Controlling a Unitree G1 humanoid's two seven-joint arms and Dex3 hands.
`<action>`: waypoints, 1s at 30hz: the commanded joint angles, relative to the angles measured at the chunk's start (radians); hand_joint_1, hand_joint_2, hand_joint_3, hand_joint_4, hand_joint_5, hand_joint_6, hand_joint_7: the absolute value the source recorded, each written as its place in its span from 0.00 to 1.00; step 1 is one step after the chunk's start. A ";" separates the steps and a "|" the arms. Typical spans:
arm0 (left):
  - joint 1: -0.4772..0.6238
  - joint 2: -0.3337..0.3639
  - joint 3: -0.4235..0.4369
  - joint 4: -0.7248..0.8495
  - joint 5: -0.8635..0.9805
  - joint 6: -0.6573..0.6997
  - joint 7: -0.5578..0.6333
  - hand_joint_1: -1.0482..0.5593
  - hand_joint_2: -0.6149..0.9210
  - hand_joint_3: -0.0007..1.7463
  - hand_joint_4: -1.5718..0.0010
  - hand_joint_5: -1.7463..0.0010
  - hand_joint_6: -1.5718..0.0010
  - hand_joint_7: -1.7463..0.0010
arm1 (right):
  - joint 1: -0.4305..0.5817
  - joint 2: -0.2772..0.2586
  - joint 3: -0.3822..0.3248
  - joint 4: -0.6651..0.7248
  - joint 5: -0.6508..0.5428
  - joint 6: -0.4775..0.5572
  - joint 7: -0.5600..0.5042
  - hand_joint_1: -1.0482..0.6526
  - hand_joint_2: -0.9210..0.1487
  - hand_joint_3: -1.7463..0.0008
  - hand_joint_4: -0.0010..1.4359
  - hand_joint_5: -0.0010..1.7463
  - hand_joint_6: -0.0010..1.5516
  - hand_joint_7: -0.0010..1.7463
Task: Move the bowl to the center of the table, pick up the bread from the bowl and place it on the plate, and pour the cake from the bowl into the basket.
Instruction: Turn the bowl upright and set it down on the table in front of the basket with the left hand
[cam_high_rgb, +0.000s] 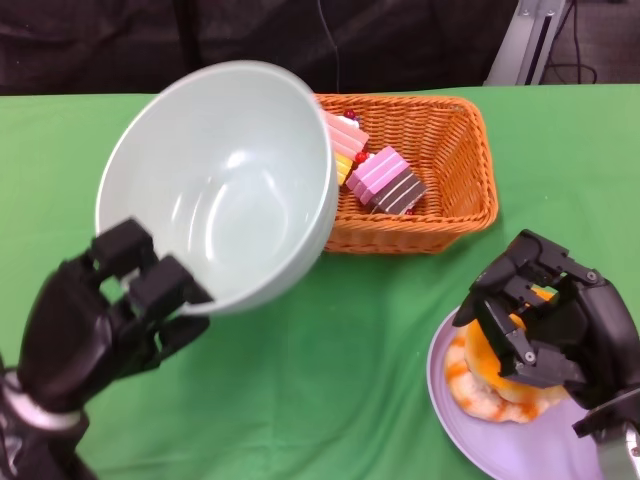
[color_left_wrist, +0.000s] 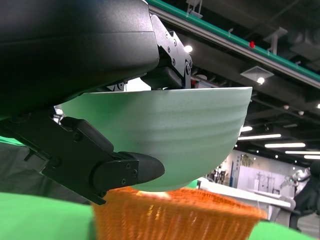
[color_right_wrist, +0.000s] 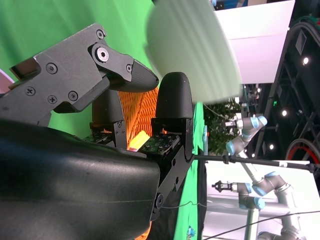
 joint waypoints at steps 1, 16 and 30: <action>-0.017 0.040 -0.099 0.030 -0.019 0.038 0.119 0.62 0.83 0.50 0.58 0.00 0.66 0.06 | -0.023 -0.017 -0.012 -0.004 0.016 0.006 -0.002 0.52 0.31 0.46 0.51 0.93 0.40 0.76; 0.007 0.112 -0.292 0.035 -0.084 0.073 0.136 0.60 0.84 0.47 0.61 0.00 0.66 0.12 | -0.036 -0.013 -0.021 0.007 0.016 0.017 -0.006 0.50 0.30 0.48 0.54 0.91 0.43 0.74; -0.031 0.120 -0.438 0.121 -0.091 0.085 0.112 0.52 1.00 0.25 0.66 0.00 0.72 0.08 | -0.035 -0.015 -0.024 0.012 0.022 0.019 0.002 0.49 0.30 0.49 0.53 0.91 0.42 0.74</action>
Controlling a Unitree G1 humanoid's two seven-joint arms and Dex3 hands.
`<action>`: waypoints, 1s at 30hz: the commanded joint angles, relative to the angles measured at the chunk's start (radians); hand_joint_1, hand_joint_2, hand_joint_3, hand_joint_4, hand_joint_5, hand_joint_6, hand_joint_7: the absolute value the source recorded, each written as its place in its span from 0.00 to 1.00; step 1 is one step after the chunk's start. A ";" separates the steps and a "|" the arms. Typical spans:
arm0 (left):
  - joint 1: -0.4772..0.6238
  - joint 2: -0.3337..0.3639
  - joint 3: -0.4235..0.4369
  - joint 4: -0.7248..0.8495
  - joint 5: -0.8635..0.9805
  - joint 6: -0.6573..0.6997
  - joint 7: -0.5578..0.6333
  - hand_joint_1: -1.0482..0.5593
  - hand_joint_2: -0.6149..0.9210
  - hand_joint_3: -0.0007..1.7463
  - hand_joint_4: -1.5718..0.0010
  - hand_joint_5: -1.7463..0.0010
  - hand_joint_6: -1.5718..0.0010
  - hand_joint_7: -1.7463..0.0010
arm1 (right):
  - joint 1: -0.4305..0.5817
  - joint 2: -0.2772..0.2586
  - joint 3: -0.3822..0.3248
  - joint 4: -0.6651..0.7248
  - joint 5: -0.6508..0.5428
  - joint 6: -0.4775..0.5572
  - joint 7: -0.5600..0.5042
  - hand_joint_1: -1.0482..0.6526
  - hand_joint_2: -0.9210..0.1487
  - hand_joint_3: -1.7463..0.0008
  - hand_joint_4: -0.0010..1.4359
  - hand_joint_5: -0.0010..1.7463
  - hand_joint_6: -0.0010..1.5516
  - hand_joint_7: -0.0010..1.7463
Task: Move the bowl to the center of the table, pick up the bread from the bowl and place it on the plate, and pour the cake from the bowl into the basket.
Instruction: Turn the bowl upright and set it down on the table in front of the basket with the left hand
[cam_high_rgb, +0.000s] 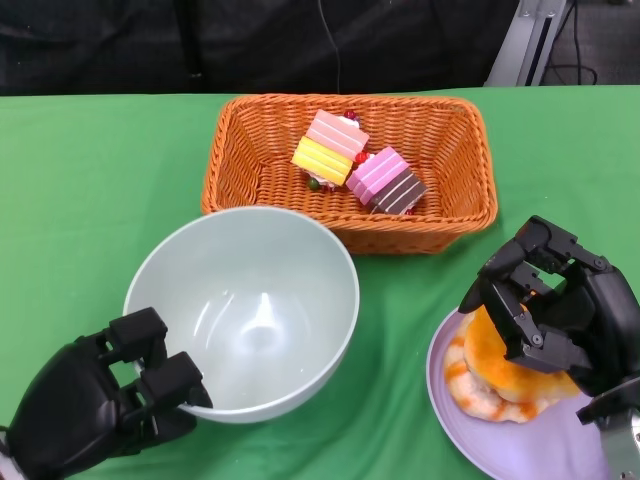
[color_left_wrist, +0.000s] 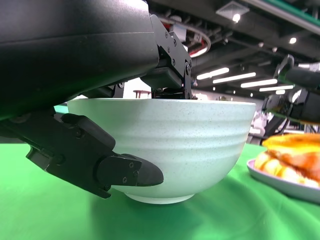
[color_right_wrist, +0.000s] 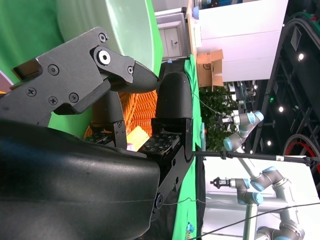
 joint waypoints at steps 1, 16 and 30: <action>-0.026 0.022 -0.025 0.030 -0.023 0.003 0.028 0.54 1.00 0.21 0.66 0.00 0.72 0.09 | -0.003 -0.013 -0.007 0.000 0.004 -0.007 -0.002 0.49 0.29 0.49 0.53 0.91 0.42 0.74; -0.105 0.004 -0.116 0.066 -0.077 -0.047 -0.199 0.51 1.00 0.23 0.65 0.00 0.60 0.26 | 0.017 0.000 0.004 -0.028 -0.001 -0.021 -0.012 0.51 0.32 0.46 0.53 0.92 0.42 0.75; -0.133 -0.003 -0.143 0.062 -0.118 -0.095 -0.303 0.48 1.00 0.17 0.64 0.02 0.62 0.21 | 0.025 -0.004 0.007 -0.055 0.004 0.008 -0.020 0.50 0.32 0.47 0.52 0.92 0.42 0.75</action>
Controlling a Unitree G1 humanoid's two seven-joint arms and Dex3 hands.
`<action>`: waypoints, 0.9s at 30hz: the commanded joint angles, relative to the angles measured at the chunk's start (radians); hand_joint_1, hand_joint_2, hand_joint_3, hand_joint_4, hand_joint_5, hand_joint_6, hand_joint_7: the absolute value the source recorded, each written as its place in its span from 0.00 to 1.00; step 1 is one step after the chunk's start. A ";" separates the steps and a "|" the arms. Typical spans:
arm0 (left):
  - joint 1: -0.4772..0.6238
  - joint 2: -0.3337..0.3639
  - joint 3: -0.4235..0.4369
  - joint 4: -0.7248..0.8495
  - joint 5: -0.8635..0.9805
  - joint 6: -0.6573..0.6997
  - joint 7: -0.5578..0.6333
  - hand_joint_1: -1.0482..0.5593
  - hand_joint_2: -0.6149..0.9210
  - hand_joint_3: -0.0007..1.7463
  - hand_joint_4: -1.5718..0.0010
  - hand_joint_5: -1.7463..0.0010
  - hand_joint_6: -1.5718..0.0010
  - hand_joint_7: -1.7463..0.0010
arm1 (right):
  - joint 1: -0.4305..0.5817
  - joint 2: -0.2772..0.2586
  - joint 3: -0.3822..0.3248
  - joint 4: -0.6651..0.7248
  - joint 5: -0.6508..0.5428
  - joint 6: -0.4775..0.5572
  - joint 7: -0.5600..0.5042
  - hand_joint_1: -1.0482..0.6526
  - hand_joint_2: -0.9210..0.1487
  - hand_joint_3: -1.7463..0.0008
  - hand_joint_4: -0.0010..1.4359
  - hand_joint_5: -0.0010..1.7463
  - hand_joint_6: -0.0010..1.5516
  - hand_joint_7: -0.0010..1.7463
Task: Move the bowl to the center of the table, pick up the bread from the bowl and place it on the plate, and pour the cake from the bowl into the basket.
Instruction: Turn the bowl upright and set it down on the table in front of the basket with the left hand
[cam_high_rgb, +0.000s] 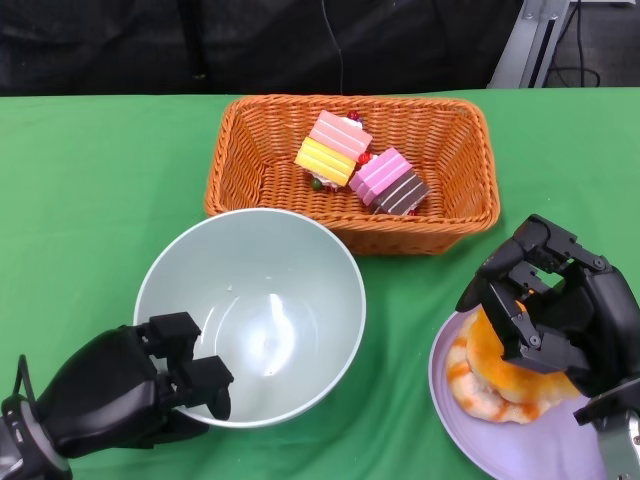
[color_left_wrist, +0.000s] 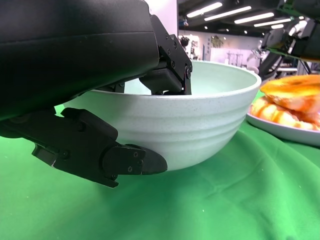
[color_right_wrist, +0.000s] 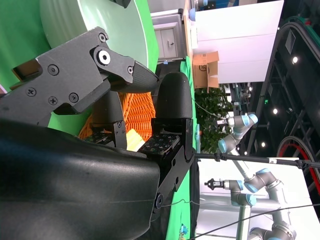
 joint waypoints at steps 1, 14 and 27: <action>-0.015 0.013 -0.018 0.000 0.004 -0.020 -0.008 0.48 1.00 0.16 0.63 0.05 0.59 0.27 | 0.010 -0.015 -0.002 -0.021 0.001 0.013 -0.009 0.50 0.32 0.47 0.52 0.91 0.42 0.74; -0.004 0.030 -0.030 -0.033 0.015 -0.065 0.204 0.31 1.00 0.19 0.56 0.76 0.46 0.97 | -0.003 -0.015 -0.009 0.011 0.002 -0.002 0.000 0.50 0.32 0.46 0.52 0.92 0.41 0.75; 0.009 0.025 0.004 -0.001 -0.049 -0.155 0.188 0.12 1.00 0.29 0.72 1.00 0.75 1.00 | -0.009 -0.013 -0.013 0.028 0.004 -0.007 0.001 0.51 0.32 0.46 0.52 0.93 0.42 0.75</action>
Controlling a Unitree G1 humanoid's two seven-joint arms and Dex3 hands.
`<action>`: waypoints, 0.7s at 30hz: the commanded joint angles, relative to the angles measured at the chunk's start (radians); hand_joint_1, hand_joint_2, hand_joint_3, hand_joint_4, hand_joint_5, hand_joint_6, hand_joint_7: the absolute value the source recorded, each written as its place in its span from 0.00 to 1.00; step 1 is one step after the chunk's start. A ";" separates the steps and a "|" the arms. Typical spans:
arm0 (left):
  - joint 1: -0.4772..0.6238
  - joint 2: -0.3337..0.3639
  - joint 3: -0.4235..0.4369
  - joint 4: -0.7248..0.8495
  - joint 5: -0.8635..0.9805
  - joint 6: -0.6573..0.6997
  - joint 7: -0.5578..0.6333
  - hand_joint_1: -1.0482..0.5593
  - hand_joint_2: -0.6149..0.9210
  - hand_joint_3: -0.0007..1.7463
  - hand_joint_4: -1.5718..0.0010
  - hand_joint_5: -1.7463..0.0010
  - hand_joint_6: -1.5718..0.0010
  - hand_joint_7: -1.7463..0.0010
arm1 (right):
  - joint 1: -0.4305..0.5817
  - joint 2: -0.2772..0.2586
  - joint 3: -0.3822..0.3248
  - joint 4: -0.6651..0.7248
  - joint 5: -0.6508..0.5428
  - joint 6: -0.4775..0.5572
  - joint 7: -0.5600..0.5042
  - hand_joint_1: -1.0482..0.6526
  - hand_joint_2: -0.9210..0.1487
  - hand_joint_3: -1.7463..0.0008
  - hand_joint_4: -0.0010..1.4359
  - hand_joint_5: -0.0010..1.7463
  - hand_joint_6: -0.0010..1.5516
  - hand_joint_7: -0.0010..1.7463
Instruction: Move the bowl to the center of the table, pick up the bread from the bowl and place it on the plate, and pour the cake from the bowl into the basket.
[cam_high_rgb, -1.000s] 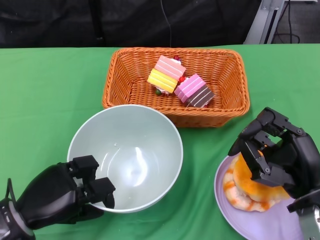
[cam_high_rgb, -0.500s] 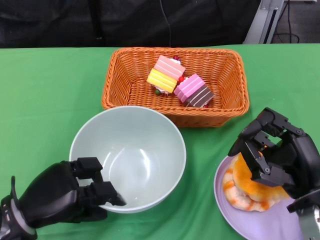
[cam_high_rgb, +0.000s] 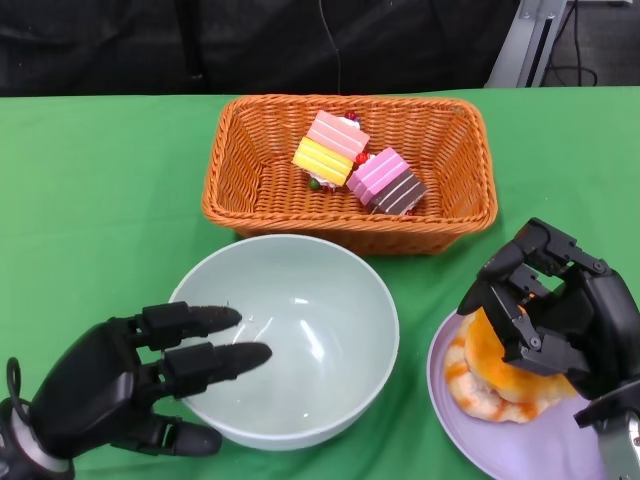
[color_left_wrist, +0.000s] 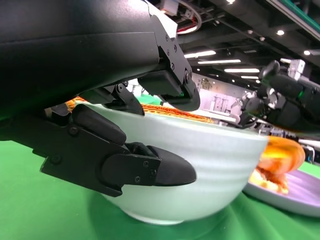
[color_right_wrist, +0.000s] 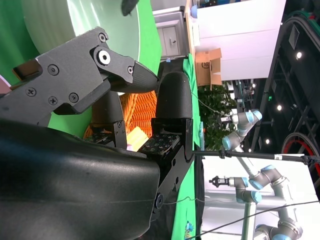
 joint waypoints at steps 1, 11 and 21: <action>0.008 0.014 0.018 0.021 -0.028 -0.030 -0.037 0.11 1.00 0.30 0.74 1.00 0.77 1.00 | -0.007 -0.013 -0.007 0.006 0.003 -0.007 -0.002 0.51 0.32 0.46 0.52 0.93 0.42 0.75; 0.026 0.013 0.073 0.024 -0.087 -0.054 -0.139 0.09 1.00 0.31 0.79 1.00 0.80 1.00 | -0.006 -0.013 -0.006 0.003 0.002 -0.012 -0.002 0.52 0.32 0.45 0.52 0.93 0.42 0.75; 0.038 0.009 0.154 0.061 -0.217 -0.178 -0.350 0.03 1.00 0.30 0.91 1.00 0.89 1.00 | -0.006 -0.013 -0.005 0.010 -0.002 -0.023 0.001 0.53 0.30 0.45 0.52 0.92 0.41 0.76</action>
